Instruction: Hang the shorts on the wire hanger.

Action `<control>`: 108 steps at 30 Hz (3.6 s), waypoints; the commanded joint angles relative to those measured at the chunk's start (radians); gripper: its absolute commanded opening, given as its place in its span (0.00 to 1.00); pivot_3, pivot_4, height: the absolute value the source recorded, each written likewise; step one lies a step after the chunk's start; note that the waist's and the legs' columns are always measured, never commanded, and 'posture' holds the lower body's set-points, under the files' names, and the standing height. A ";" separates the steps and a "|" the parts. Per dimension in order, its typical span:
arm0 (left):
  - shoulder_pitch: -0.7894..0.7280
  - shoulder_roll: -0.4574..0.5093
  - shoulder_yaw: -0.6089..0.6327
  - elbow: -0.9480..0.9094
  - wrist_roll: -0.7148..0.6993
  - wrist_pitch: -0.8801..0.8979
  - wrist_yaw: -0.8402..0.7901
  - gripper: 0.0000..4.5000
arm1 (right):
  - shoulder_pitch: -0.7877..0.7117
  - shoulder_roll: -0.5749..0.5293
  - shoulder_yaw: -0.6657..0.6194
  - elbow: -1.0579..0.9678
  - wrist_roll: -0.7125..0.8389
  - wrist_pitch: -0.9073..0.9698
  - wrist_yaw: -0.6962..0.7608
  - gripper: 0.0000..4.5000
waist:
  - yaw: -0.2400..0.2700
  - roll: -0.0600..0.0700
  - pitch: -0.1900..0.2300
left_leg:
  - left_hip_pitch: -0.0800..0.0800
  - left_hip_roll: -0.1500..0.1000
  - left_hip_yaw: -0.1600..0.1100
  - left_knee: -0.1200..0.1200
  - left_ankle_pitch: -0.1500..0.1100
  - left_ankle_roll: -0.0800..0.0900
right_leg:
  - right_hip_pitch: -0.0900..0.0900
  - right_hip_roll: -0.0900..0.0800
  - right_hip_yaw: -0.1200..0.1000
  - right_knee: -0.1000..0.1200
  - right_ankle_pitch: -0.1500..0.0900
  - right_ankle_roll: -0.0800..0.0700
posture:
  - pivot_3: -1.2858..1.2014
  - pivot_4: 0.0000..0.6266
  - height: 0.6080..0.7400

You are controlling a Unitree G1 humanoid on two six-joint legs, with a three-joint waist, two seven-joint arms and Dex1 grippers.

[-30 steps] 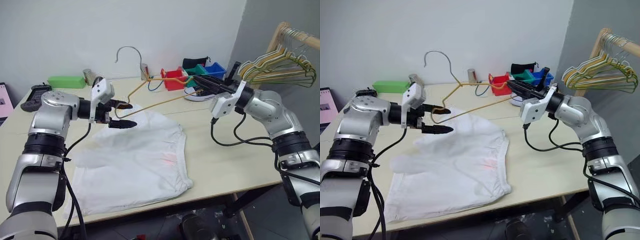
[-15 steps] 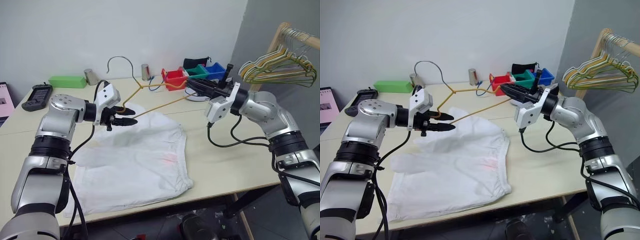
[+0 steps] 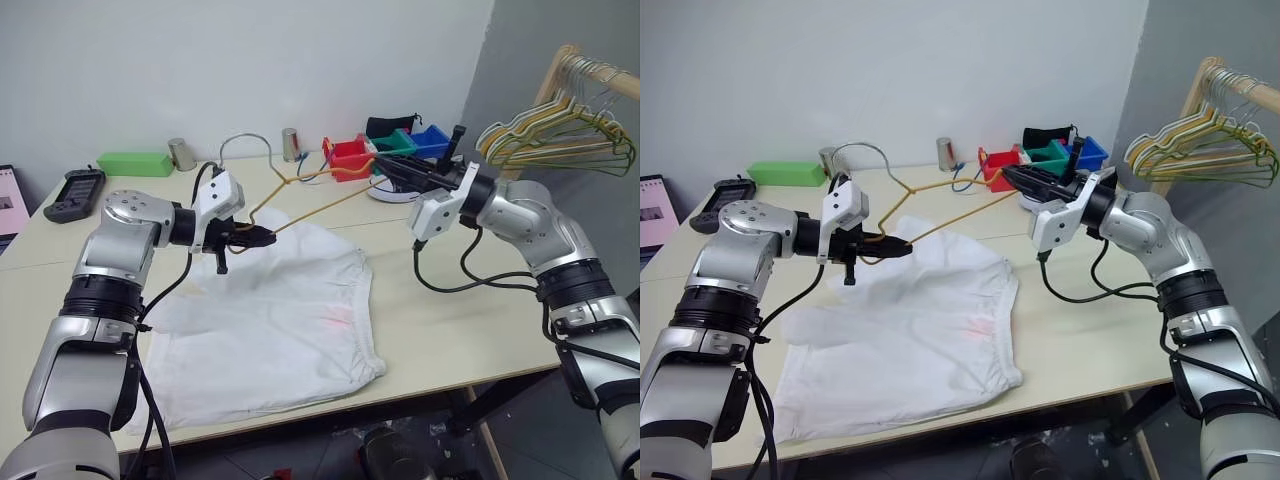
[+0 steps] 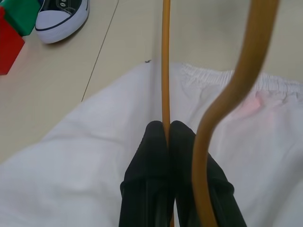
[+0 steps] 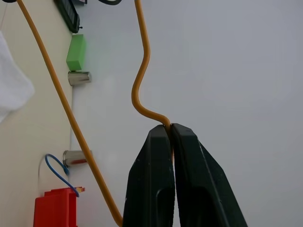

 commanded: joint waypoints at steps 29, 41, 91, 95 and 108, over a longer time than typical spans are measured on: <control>0.115 -0.016 -0.084 -0.236 0.372 -0.339 0.439 0.00 | 0.053 0.032 0.102 -0.184 0.065 0.784 0.376 0.97 | 0.004 -0.001 0.000 | 0.000 0.000 -0.001 0.001 0.001 0.001 | -0.004 0.000 0.000 0.008 0.000 0.000 | 0.42 0.00 1.00; 0.142 -0.015 -0.088 -0.271 0.396 -0.328 0.436 0.00 | 0.023 0.023 0.150 -0.156 -0.035 0.703 0.347 0.58 | 0.025 -0.001 0.000 | 0.000 0.000 -0.001 0.001 0.001 0.001 | -0.004 0.000 0.000 0.008 0.000 0.000 | 0.43 0.01 1.00; 0.819 -0.157 0.183 -1.115 -0.325 0.360 0.593 0.92 | 0.691 -0.416 -0.225 -0.565 0.946 2.258 0.976 0.00 | 0.046 -0.006 -0.004 | 0.003 0.001 0.001 0.002 -0.003 -0.005 | -0.001 0.000 -0.002 0.005 -0.007 -0.012 | 0.41 0.02 1.00; 0.891 -0.152 0.187 -1.163 -0.341 0.371 0.602 0.92 | 0.811 -0.504 -0.202 -0.558 0.966 2.184 0.981 0.00 | 0.048 -0.006 -0.004 | -0.001 0.001 0.001 0.005 -0.004 -0.005 | -0.004 -0.001 -0.003 0.000 -0.007 -0.012 | 0.41 0.02 1.00; 0.895 -0.155 0.152 -1.182 -0.361 0.396 0.645 0.92 | 0.924 -0.539 -0.221 -0.692 1.161 2.217 0.981 0.00 | 0.027 -0.006 -0.006 | -0.005 0.002 0.002 0.013 -0.011 0.000 | -0.001 -0.001 -0.004 -0.011 -0.007 -0.012 | 0.41 0.04 1.00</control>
